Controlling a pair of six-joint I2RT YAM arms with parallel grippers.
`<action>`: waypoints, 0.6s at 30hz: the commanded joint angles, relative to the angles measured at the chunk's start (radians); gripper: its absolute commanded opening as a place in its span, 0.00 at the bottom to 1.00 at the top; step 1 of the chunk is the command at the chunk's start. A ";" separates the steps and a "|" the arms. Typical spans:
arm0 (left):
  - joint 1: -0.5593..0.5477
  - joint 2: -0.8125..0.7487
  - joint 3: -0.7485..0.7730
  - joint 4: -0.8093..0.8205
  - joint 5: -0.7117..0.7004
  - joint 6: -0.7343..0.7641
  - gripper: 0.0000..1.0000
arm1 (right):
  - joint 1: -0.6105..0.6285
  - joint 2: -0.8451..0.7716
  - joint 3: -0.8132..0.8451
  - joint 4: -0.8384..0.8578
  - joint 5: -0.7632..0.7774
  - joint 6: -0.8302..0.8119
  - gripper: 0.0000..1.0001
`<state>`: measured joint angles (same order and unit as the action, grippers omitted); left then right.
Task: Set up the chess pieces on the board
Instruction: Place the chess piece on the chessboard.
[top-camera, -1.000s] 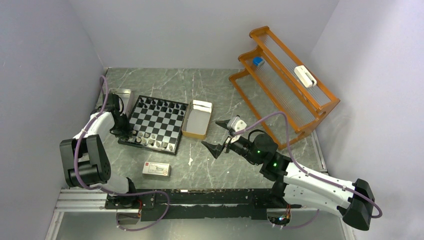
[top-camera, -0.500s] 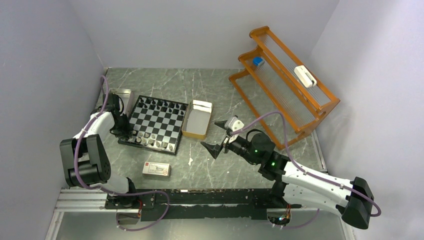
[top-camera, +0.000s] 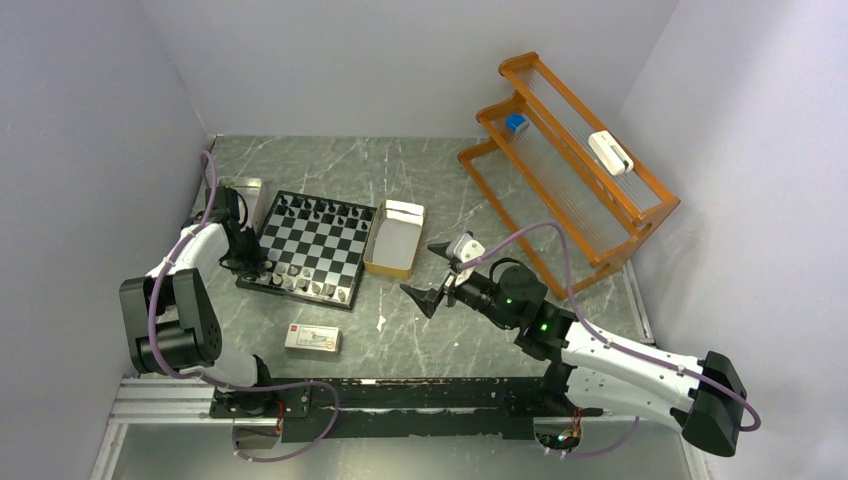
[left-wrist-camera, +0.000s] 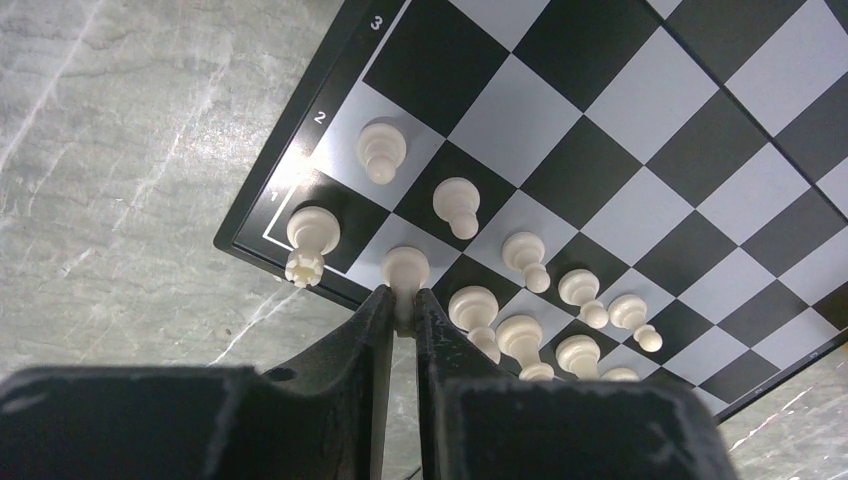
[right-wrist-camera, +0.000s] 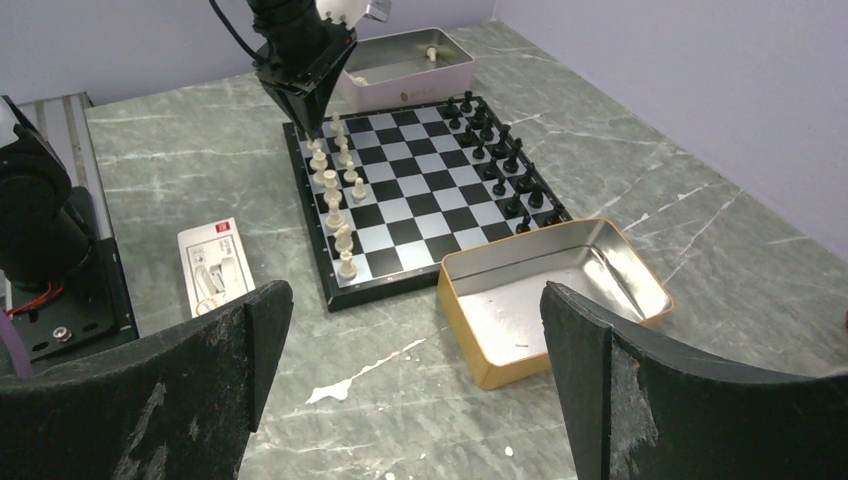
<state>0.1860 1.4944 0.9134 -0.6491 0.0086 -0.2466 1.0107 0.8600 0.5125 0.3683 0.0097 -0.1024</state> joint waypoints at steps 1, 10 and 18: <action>-0.005 0.006 0.028 -0.010 0.012 0.003 0.18 | -0.002 -0.001 0.003 0.007 -0.001 -0.009 1.00; -0.006 0.012 0.036 -0.021 0.002 0.004 0.18 | -0.002 -0.004 0.001 0.008 0.002 -0.011 1.00; -0.006 -0.001 0.037 -0.017 0.008 0.011 0.26 | -0.002 -0.005 0.000 0.010 0.004 -0.013 1.00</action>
<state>0.1841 1.4975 0.9222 -0.6582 0.0082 -0.2462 1.0107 0.8616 0.5125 0.3679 0.0105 -0.1089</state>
